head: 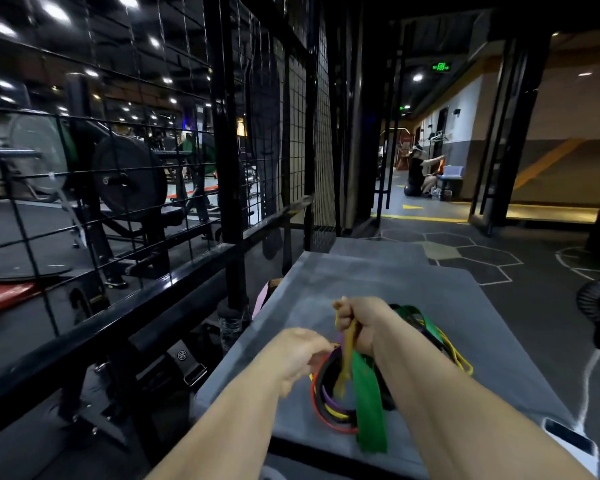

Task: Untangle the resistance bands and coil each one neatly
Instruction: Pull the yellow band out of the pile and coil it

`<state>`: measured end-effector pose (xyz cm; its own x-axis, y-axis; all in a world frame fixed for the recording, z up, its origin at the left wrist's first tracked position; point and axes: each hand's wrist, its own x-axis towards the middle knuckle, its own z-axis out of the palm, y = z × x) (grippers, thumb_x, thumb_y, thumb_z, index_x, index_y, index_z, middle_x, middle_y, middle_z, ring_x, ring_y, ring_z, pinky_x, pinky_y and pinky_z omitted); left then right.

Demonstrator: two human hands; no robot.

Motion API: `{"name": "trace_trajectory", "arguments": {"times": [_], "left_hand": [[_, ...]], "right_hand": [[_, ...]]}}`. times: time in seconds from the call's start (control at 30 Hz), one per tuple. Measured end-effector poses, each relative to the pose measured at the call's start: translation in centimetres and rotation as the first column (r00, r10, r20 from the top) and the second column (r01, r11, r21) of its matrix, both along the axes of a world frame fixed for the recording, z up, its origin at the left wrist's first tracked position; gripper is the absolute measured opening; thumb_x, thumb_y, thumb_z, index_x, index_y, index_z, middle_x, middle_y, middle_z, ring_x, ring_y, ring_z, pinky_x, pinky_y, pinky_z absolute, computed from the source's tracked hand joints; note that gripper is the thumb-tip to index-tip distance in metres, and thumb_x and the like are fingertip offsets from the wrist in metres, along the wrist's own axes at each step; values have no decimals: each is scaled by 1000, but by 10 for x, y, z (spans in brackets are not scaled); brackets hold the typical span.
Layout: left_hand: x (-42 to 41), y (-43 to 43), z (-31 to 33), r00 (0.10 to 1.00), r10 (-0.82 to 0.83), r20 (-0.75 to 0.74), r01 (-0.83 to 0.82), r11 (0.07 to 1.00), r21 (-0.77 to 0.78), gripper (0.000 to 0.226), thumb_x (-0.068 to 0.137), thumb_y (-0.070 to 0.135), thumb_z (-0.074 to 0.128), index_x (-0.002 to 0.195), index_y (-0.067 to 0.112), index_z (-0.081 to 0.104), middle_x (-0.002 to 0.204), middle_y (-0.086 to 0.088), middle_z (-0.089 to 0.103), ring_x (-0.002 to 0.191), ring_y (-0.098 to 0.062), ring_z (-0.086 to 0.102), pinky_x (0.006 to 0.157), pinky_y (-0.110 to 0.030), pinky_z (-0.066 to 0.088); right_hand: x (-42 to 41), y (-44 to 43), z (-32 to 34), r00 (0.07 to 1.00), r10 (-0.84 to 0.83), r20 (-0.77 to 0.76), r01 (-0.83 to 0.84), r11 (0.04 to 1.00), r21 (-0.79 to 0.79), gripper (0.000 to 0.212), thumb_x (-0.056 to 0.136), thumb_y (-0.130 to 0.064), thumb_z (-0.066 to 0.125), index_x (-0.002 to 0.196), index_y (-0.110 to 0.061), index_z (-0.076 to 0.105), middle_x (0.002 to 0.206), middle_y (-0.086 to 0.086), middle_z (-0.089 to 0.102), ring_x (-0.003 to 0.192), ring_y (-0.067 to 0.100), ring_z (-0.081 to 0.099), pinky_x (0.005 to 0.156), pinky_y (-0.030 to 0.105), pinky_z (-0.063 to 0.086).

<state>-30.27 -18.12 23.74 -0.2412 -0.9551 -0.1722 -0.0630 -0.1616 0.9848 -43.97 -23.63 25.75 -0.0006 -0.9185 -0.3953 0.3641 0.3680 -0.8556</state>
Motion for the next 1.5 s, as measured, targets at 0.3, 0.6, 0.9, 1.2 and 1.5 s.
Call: {"name": "trace_trajectory", "arguments": {"times": [0.3, 0.6, 0.9, 1.2, 1.5], "left_hand": [[-18, -36, -7, 964, 123, -237, -20, 918, 397, 74, 96, 62, 29, 96, -3, 64, 85, -14, 69, 86, -29, 63, 82, -38, 52], [-62, -59, 31, 932, 164, -324, -23, 917, 399, 42, 105, 15, 25, 68, 4, 42, 32, -2, 39, 20, -12, 36, 27, -9, 26], [-74, -77, 63, 997, -35, -64, 38, 998, 52, 30, 103, 29, 41, 84, 12, 56, 48, 8, 33, 29, -1, 20, 31, -14, 10], [-55, -93, 72, 985, -137, 106, 157, 966, -204, 25, 104, 24, 36, 91, 17, 56, 53, 9, 31, 38, -2, 22, 36, -15, 16], [-97, -119, 58, 983, -171, -64, 179, 971, 157, 56, 100, 51, 31, 86, 6, 60, 72, -10, 62, 60, -20, 57, 58, -30, 49]], "right_hand": [[-2, 44, 8, 943, 103, -317, -169, 967, -190, 36, 105, -33, 35, 74, -18, 46, 44, -7, 28, 38, 10, 19, 41, 19, 13], [-44, 66, -21, 912, 237, -335, -290, 949, -120, 42, 103, -38, 40, 76, -12, 60, 57, 8, 51, 44, 18, 44, 45, 24, 36], [-58, -11, -25, 959, 150, 241, -173, 982, 75, 90, 94, -70, 21, 126, 9, 49, 103, 24, 70, 83, 33, 72, 76, 44, 56], [-76, -101, 31, 758, -331, 562, 283, 943, 174, 23, 101, -7, 34, 83, -1, 47, 71, 9, 50, 48, 18, 53, 38, 23, 48], [-102, -97, 116, 998, 59, 22, -57, 996, -70, 45, 107, -32, 29, 64, -18, 31, 38, -7, 22, 24, 5, 16, 25, 15, 11]]}}
